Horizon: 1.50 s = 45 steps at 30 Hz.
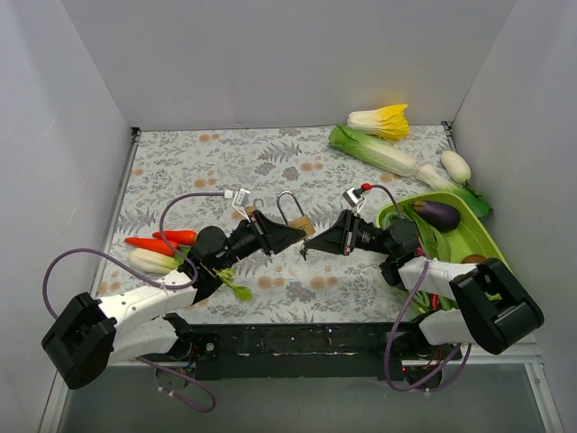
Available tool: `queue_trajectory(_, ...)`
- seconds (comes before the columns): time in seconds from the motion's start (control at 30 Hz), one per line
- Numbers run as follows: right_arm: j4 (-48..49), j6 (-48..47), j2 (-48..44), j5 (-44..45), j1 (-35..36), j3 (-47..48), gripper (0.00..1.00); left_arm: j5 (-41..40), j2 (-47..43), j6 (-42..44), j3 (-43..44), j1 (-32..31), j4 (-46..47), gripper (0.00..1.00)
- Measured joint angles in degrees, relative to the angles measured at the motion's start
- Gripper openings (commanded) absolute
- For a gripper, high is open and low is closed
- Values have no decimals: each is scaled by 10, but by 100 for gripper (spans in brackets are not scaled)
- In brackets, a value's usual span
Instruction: Unlock with the key
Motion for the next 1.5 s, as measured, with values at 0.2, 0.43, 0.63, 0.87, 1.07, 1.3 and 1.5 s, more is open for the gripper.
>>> queue_trajectory(0.2,17,51,4,-5,-1,7,1,50,35,30,21,11,49,0)
queue_trajectory(0.43,48,96,-9,0,-11,60,1,112,82,46,99,29,115,0)
queue_trajectory(0.63,68,92,-43,3,-9,87,1,165,92,51,150,29,139,8)
queue_trajectory(0.87,53,82,-54,1,-8,85,1,171,84,61,154,29,113,34)
queue_trajectory(1.07,23,69,-61,-4,4,82,1,188,84,67,154,6,78,44)
queue_trajectory(1.3,11,60,-61,-2,5,80,1,185,83,62,154,4,76,60)
queue_trajectory(1.5,5,57,-62,1,5,71,1,161,64,66,144,-3,54,68)
